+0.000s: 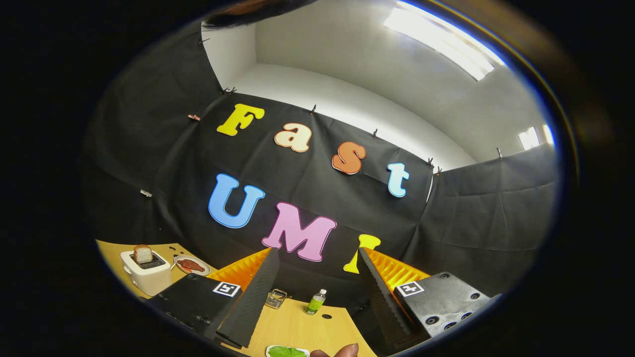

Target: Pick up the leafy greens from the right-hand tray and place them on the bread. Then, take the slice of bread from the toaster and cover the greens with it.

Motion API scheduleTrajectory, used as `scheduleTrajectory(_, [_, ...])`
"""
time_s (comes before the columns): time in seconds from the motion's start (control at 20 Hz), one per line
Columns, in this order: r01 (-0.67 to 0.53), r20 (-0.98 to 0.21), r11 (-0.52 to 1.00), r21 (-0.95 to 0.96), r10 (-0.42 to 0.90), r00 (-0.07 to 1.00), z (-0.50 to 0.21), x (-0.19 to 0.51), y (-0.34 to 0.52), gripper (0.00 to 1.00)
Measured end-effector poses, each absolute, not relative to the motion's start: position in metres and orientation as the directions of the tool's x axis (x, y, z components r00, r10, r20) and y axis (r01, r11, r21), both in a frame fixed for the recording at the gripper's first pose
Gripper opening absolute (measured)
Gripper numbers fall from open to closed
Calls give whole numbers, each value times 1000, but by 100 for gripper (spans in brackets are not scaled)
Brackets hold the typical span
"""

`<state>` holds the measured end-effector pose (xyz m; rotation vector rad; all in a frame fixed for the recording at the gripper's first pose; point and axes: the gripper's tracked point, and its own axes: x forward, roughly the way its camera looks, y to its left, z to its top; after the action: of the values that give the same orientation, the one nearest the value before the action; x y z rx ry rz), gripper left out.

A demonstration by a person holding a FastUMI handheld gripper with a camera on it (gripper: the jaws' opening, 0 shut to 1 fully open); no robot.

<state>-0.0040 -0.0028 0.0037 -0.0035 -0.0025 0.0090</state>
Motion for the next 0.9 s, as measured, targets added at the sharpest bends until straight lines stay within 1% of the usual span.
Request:
scheduleTrajectory(0.35, [-16,-16,1000,-11,16,1000,-4,-7,-5,98])
scheduleTrajectory(0.8, [-53,-100,998,25,56,993,-41,-1,-4,98])
scheduleTrajectory(0.9, [-91,-129,996,21,93,987,-58,2,-2,98])
